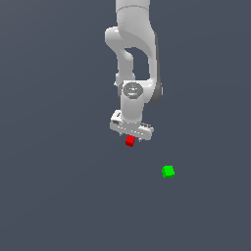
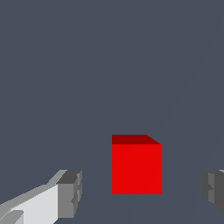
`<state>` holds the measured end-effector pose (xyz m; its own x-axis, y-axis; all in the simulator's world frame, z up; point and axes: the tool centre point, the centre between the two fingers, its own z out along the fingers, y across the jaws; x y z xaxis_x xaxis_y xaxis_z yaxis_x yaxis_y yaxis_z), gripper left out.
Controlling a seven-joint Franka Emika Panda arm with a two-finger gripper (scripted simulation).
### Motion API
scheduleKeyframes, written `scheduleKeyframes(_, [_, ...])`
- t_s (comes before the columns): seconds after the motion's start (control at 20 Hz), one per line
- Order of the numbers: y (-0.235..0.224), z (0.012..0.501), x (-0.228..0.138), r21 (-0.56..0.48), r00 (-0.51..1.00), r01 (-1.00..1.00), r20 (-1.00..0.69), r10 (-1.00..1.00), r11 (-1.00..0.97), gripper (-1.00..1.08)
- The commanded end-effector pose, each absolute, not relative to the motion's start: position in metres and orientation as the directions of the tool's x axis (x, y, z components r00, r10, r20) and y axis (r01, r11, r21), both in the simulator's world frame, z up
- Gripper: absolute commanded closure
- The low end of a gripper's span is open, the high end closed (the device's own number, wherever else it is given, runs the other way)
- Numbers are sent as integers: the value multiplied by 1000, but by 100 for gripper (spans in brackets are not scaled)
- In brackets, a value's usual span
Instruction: Stack the red cube on top of the green cube.
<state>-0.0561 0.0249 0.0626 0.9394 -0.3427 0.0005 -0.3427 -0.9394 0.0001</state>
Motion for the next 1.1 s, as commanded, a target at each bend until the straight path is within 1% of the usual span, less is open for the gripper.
scheduleKeyframes(0.0, [25, 54, -57, 1, 939, -343, 0, -343, -939, -92])
scheduleKeyframes(0.3, [25, 27, -57, 0, 939, -343, 0, -343, -939, -92])
scheduleKeyframes(0.55, [25, 20, -56, 0, 940, -342, 0, -342, -940, -92])
scheduleKeyframes(0.6, [25, 20, -56, 0, 940, -342, 0, -342, -940, 108])
scheduleKeyframes(1.05, [25, 20, -56, 0, 940, -342, 0, -342, -940, 108])
